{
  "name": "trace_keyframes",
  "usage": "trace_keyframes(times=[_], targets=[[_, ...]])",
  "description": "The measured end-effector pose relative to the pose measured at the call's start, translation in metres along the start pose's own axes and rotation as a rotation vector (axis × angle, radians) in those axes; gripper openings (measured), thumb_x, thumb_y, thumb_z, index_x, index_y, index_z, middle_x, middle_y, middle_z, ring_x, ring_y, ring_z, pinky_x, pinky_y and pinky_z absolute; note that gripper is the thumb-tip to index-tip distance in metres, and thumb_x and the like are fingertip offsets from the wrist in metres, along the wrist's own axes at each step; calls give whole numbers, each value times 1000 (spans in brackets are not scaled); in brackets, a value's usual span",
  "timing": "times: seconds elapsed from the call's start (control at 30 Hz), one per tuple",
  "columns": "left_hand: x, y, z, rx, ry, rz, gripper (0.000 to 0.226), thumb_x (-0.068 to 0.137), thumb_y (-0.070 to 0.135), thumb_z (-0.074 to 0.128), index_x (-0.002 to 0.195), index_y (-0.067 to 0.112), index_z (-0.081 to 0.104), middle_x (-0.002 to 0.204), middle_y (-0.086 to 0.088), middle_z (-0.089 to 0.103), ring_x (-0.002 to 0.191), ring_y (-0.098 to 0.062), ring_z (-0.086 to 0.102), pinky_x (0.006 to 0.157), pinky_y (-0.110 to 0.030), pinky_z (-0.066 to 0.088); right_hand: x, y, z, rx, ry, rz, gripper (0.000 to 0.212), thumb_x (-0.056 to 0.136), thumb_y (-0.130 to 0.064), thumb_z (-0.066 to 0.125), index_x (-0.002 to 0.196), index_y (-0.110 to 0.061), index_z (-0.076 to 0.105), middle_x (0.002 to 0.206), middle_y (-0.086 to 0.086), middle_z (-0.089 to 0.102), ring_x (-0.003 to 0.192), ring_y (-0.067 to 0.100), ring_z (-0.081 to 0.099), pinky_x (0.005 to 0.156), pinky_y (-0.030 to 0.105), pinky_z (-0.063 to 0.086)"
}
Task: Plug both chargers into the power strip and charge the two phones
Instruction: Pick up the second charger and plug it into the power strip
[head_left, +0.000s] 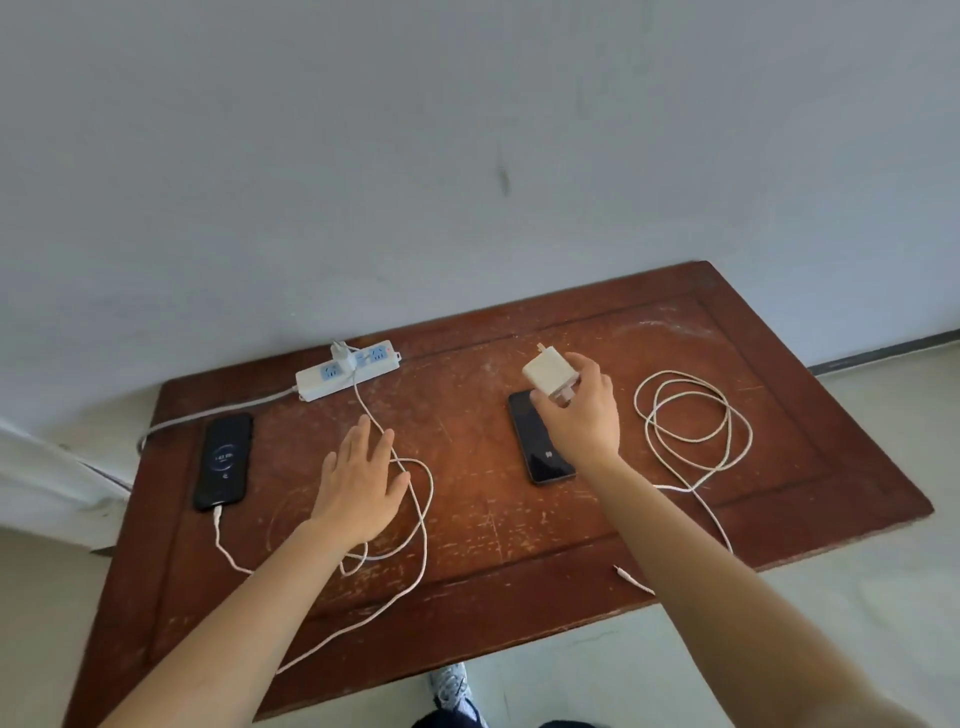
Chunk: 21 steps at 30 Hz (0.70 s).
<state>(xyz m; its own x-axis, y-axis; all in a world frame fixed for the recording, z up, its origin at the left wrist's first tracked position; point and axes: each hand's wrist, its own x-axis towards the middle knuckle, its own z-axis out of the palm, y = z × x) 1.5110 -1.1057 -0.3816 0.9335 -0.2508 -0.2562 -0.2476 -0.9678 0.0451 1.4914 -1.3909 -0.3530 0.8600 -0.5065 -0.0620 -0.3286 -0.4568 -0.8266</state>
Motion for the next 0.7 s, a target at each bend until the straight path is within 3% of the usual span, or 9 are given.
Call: trace_keyframes(times=[0.17,0.33,0.53,0.7], targets=[[44,-44,-1,-31,-23,38,71,100,54,35,157,19,11,167,-17,-5,154,-33,-1,122,-53,16,70,-46,30,-340,28,-180,58,88,-19,70,141,-24,49,133,10,52,102,34,65,68,35,48],[100,-91,2,-41,-13,73,70,100,53,36,157,17,14,167,-17,1,154,-33,1,120,-54,17,126,-111,92,-538,67,-430,60,87,-13,74,142,-15,51,136,15,50,103,39,64,62,39,52],[149,-136,26,-25,-52,72,70,100,49,39,157,17,13,167,-19,0,153,-36,2,120,-57,18,134,-135,188,-730,-268,-611,63,87,-2,64,145,-16,46,135,9,56,113,33,62,70,45,54],[159,-146,45,-20,-47,151,63,102,52,32,157,36,6,166,-21,-3,152,-40,-1,120,-61,13,126,-121,233,-874,-457,-591,57,88,-5,65,142,-18,51,136,2,56,116,26,61,78,41,56]])
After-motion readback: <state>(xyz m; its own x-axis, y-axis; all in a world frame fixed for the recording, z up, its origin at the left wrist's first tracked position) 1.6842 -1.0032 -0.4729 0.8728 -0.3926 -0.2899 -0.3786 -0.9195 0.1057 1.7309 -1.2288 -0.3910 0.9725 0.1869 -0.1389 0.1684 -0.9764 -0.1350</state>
